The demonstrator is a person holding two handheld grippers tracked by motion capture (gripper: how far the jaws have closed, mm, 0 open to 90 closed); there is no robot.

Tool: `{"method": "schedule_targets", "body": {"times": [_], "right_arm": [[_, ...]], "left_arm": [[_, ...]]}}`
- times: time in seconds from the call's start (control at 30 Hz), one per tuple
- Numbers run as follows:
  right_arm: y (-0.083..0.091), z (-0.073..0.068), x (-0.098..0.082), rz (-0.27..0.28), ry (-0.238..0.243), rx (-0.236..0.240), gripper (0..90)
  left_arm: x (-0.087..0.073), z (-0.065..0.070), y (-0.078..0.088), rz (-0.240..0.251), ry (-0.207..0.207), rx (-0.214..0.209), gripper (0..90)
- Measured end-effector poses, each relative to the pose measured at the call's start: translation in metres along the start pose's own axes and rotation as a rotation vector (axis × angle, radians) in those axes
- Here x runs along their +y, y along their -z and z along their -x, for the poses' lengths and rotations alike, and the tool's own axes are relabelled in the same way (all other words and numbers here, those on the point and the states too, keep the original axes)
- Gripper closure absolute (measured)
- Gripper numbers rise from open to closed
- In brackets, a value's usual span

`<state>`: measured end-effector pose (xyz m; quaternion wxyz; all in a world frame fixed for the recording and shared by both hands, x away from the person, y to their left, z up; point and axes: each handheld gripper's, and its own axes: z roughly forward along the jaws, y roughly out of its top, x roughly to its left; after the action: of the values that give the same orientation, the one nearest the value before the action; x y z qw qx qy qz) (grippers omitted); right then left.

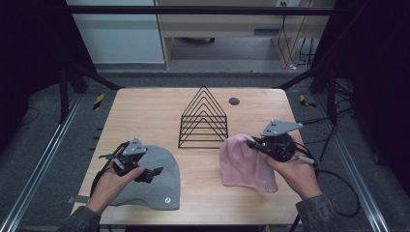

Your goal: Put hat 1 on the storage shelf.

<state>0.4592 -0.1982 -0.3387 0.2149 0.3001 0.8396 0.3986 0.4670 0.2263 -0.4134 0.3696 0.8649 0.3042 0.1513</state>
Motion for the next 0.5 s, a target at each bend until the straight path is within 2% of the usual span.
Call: {"method": "schedule_targets", "body": {"times": [0.23,0.3,0.5], "right_arm": [[0.003,-0.003,0.015,0.026,0.021,0.021,82.8],[0.004,-0.005,0.02,0.034,0.03,0.023,82.8],[0.012,-0.009,0.037,0.069,0.045,0.036,82.8]], "left_arm": [[0.015,0.001,-0.003,0.003,0.003,-0.018,6.5],[0.019,0.002,-0.002,0.004,-0.01,-0.012,6.6],[0.031,0.005,0.0,0.034,-0.012,-0.018,7.0]]}}
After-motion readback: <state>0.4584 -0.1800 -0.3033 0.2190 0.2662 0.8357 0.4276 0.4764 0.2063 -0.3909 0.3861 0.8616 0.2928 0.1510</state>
